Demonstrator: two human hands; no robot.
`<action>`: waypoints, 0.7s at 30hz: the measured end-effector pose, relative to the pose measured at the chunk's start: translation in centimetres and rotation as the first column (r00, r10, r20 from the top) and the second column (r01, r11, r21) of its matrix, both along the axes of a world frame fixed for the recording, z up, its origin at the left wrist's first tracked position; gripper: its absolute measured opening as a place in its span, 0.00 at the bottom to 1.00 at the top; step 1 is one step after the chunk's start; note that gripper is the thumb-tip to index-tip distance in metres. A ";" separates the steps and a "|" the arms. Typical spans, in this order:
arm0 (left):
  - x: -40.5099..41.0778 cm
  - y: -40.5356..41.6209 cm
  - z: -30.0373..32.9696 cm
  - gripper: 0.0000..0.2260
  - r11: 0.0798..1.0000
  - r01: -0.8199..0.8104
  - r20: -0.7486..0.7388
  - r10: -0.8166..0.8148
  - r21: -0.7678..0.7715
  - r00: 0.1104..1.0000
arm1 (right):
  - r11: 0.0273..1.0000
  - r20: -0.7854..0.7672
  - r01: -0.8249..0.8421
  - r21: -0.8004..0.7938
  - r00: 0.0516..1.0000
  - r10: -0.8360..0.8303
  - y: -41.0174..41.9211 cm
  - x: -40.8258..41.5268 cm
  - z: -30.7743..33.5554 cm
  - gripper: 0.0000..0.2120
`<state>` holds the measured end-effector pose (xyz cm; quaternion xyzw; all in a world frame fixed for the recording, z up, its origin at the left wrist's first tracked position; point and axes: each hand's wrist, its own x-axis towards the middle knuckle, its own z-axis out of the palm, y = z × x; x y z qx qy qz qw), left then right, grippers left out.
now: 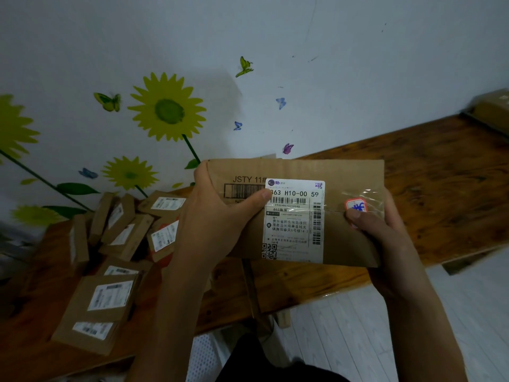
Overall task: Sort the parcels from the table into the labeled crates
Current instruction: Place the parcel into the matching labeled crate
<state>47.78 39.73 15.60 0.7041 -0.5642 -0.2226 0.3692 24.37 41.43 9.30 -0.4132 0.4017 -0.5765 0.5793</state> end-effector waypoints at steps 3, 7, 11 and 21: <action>0.2 0.1 -0.2 0.35 1.000 0.005 -0.002 -0.005 -0.004 1.000 | 1.000 0.002 0.002 -0.004 1.000 -0.002 0.1 0.1 0.0 0.33; 0.3 0.2 -0.3 0.37 1.000 0.016 -0.004 -0.016 -0.003 1.000 | 1.000 0.003 0.013 -0.006 1.000 -0.013 0.2 0.2 0.0 0.33; 0.5 0.3 -0.3 0.39 1.000 0.023 -0.010 -0.023 -0.004 1.000 | 1.000 0.013 0.009 0.003 1.000 -0.009 0.3 0.3 0.1 0.32; 0.7 0.8 -0.4 0.39 0.999 0.033 -0.030 -0.033 0.004 0.999 | 1.000 0.013 0.017 0.010 1.000 -0.017 0.5 0.6 0.0 0.32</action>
